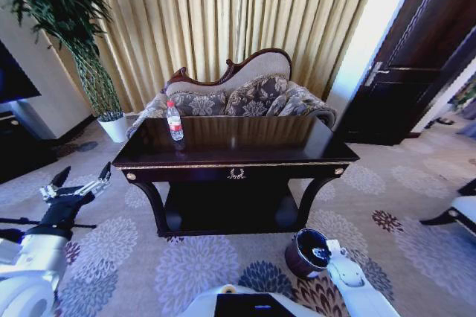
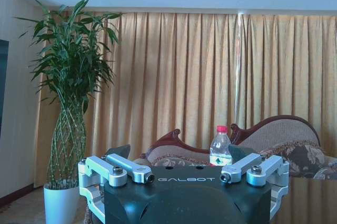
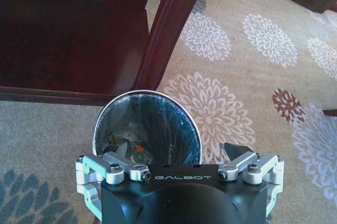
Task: Move to the front of the table and place the trash on the table into the trash bin.
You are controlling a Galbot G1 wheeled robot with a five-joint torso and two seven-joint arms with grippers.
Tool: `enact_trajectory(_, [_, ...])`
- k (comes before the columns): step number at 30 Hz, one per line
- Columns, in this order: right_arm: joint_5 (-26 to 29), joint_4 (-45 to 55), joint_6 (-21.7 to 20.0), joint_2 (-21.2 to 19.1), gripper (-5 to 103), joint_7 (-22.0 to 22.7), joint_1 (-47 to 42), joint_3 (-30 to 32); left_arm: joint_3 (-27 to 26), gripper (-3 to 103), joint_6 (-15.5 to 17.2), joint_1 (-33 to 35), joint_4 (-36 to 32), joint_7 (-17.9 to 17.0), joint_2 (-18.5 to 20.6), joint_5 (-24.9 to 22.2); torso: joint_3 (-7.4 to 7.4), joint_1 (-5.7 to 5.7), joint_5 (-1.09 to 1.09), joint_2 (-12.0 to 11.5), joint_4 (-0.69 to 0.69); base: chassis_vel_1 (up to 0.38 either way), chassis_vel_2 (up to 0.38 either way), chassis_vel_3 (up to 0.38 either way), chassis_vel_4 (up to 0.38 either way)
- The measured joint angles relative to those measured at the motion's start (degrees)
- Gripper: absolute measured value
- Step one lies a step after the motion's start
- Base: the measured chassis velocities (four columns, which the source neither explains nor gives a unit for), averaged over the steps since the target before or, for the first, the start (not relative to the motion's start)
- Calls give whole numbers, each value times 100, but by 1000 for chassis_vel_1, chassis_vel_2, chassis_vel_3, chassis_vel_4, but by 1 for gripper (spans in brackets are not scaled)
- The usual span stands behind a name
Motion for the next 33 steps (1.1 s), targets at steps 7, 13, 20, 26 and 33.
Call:
enact_trajectory(7, [30,81,-18,1,100,-3,-37,-5,19,100,9,5,-1,0,-9,-2,0,0,0,0,0,0,0,0,0])
enact_trajectory(13, [286,327,11,-21,100,-5,-64,17,26,100,11,0,-1,-3,1,-3,0,0,0,0,0,0,0,0,0])
enact_trajectory(20, [587,1685,694,-234,100,-30,-400,196,130,100,10,6,-2,-4,-29,12,0,0,0,0,0,0,0,0,0])
enact_trajectory(26, [853,3249,895,-286,100,-202,-702,797,120,100,-1,48,9,-25,-68,16,0,0,0,0,1,0,0,0,0])
enact_trajectory(33, [2005,5197,906,-382,100,169,-968,1164,138,100,-65,33,72,-69,-89,24,-1,0,-2,0,0,0,0,0,0])
